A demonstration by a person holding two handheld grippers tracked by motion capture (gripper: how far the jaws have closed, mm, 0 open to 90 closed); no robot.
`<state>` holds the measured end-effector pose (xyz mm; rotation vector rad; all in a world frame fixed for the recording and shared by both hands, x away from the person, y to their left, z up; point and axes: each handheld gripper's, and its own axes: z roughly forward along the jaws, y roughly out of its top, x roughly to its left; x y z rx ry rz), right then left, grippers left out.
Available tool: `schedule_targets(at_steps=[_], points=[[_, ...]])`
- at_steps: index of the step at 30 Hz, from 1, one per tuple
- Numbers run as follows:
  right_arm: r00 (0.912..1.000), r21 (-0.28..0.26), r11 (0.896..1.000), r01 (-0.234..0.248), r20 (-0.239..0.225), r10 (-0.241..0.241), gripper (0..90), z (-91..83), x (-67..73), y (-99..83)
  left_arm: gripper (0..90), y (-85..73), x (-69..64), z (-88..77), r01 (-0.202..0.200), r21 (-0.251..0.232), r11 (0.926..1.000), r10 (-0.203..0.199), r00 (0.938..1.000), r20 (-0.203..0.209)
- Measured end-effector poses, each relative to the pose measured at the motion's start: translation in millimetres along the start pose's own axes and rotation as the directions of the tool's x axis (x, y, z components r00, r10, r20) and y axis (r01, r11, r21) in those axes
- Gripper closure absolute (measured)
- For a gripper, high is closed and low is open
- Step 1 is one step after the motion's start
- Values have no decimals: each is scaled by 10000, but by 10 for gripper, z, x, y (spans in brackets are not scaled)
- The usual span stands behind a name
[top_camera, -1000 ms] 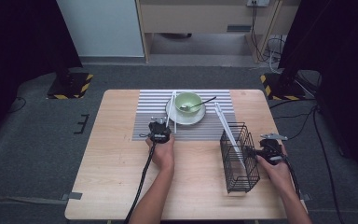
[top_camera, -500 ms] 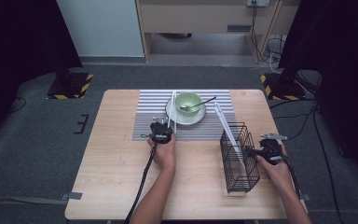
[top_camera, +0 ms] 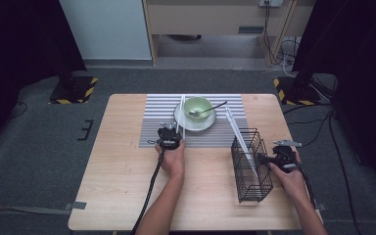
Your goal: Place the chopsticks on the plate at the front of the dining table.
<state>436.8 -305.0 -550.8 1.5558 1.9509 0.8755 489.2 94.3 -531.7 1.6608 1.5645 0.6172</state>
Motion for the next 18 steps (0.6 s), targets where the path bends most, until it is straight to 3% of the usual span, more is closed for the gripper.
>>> schedule_targets(at_steps=[18], points=[[10000,3,10000,9,-29,-9,97,2,-3,3,838,6,-12,30,1,-24,10000,-1,9998,178]])
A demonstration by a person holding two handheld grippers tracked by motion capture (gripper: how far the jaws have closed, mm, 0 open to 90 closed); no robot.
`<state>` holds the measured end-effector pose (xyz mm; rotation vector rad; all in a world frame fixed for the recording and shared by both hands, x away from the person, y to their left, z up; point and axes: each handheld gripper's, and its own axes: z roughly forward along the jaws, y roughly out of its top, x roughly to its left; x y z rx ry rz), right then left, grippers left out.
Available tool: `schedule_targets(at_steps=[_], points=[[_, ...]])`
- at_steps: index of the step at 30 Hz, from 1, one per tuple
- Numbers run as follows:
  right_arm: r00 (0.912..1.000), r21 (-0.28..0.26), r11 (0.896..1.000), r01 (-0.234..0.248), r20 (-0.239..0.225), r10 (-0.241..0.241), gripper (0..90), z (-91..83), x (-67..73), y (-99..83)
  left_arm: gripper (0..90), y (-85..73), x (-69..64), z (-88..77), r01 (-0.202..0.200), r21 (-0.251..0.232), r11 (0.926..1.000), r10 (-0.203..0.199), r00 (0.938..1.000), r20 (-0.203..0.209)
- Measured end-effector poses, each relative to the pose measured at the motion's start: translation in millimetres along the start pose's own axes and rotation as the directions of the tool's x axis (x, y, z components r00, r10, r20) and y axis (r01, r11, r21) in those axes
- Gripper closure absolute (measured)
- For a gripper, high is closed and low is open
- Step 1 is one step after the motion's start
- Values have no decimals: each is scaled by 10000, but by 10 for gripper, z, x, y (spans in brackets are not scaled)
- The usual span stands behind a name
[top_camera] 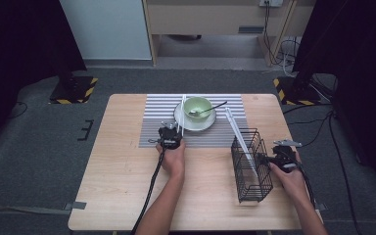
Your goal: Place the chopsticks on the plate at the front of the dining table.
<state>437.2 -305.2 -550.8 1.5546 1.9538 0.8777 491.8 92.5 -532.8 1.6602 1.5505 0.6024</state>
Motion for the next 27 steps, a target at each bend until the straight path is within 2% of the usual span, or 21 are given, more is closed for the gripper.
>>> schedule_targets(at_steps=[10,18,21,24,25,27], points=[[10000,1,10000,10,-5,-10,96,1,-1,1,824,-7,-11,7,-75,33,10000,74,9999,104],[10000,3,10000,16,12,-16,95,2,1,1,735,13,-15,-91,-276,-207,9994,273,9995,-132],[10000,11,10000,29,24,-29,93,2,2,2,719,15,-25,-155,-452,-344,9984,446,9988,-185],[10000,15,10000,19,47,-19,91,4,6,3,670,7,-45,-209,-566,-477,9973,566,9984,-19],[10000,16,10000,18,51,-18,91,4,6,3,670,4,-60,-219,-790,-435,9959,797,9967,138],[10000,18,10000,21,47,-22,91,4,6,3,644,-1,-82,-246,-1030,-562,9931,1040,9945,155]])
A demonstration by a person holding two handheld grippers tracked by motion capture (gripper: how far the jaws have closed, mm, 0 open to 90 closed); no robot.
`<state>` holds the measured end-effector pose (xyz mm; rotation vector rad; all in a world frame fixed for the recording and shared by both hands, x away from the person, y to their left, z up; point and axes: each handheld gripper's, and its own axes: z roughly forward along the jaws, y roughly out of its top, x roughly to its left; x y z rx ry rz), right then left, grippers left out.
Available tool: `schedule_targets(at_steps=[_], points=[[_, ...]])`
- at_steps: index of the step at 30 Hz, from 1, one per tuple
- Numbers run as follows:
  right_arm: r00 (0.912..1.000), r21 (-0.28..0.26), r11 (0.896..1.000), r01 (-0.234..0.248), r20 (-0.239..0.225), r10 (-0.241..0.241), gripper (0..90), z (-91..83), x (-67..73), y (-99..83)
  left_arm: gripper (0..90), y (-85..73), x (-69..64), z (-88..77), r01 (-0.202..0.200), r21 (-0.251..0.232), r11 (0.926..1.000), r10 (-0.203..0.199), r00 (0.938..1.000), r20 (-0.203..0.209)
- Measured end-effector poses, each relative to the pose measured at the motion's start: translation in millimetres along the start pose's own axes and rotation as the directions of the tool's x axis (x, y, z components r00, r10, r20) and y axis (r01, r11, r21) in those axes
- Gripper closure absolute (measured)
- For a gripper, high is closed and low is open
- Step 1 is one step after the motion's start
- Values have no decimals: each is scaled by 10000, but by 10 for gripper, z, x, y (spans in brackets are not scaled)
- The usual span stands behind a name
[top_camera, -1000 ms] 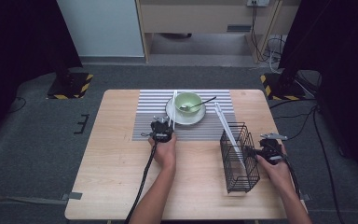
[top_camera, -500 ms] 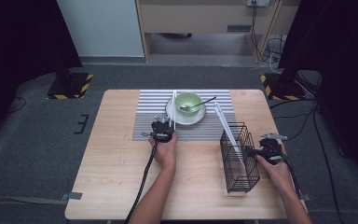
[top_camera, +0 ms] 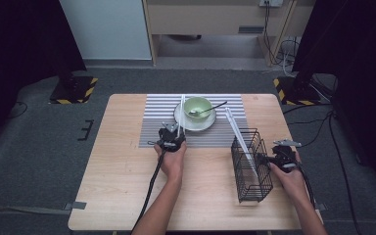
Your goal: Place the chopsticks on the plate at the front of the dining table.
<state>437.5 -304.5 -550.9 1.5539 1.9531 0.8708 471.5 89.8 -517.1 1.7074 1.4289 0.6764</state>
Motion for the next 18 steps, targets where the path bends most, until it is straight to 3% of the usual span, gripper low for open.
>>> schedule_targets(at_steps=[3,11,18], points=[[10000,-1,10000,0,4,0,90,0,1,0,559,7,-15,-25,-70,-103,9999,70,10000,-16],[10000,5,10000,-7,16,7,89,0,3,0,482,38,-16,-108,99,-349,9993,-102,9999,-77],[10000,6,10000,-4,21,4,89,0,3,0,351,17,-74,-132,-129,-542,9984,136,9998,128]])
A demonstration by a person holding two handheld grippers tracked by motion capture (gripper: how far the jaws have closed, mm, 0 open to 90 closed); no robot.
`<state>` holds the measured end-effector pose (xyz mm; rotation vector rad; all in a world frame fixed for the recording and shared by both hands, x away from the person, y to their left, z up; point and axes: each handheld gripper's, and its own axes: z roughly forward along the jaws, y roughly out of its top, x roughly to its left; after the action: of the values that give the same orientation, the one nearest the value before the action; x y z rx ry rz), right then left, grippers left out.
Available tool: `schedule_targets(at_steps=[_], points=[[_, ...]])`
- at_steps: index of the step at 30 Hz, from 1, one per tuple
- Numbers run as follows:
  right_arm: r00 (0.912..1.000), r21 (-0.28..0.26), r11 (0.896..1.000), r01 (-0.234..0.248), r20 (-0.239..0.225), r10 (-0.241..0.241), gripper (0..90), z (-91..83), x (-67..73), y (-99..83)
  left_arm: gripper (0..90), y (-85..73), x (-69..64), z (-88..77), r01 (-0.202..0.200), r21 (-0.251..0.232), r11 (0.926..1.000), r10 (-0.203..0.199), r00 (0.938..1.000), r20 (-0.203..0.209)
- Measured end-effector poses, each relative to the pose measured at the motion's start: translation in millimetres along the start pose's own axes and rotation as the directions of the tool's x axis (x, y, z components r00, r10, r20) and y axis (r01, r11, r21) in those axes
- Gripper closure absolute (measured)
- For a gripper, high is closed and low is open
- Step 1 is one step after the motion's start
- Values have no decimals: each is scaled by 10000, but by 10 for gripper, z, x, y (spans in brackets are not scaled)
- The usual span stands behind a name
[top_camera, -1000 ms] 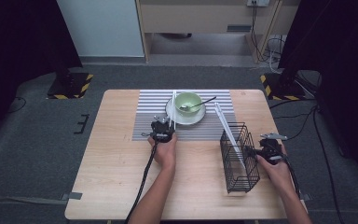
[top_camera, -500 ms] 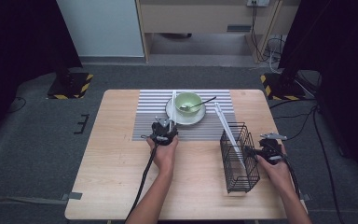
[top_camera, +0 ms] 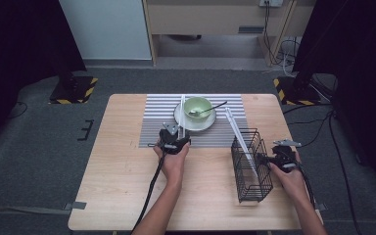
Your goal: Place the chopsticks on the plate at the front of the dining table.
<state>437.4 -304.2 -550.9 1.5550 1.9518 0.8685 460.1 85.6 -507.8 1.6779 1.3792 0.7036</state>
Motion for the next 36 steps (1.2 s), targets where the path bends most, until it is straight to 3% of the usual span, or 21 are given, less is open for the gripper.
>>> schedule_targets(at_steps=[2,12,17,23,36], points=[[10000,3,10000,-5,2,5,89,0,1,0,305,-9,1,15,-63,16,10000,63,9999,111],[10000,17,10000,-19,-46,19,84,2,0,2,270,-89,30,150,-72,-157,9999,78,9992,386],[10000,17,10000,-8,-57,8,84,2,-1,1,271,-122,59,204,-191,85,9998,189,9996,226],[10000,20,10000,0,-88,0,83,3,-4,2,333,-134,72,250,-279,146,9995,278,9996,81],[9999,14,10000,21,-117,-21,84,2,-8,1,482,-157,70,316,-74,500,9987,69,9999,120]])
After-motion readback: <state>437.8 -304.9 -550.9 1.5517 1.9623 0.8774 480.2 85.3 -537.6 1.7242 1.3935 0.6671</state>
